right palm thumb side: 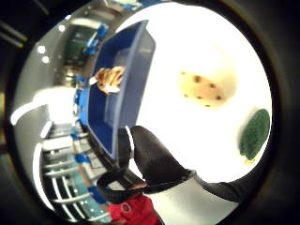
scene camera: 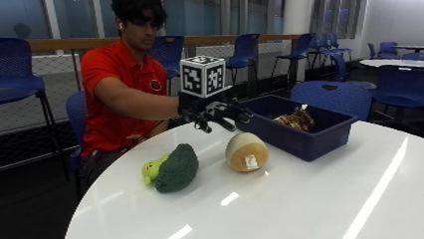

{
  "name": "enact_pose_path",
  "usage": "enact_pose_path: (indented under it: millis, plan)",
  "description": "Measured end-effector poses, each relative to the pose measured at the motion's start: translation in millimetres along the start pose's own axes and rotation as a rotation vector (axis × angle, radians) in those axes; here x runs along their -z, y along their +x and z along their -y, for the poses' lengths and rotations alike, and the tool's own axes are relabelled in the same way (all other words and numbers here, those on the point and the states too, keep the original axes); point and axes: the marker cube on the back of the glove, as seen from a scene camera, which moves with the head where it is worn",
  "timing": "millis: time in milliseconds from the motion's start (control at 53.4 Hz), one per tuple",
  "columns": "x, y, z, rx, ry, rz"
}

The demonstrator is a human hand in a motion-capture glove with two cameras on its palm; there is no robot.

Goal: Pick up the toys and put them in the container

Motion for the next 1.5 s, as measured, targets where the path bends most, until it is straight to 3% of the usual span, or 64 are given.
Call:
enact_pose_path:
  millis: [431,787,955,1498]
  plan:
    - [-49,110,-33,-0.19,-0.065,0.021]
    - [-98,130,-38,-0.228,-0.094,0.07]
    - [-104,124,-34,-0.236,-0.117,-0.037]
    - [-102,111,-27,-0.215,0.112,-0.098]
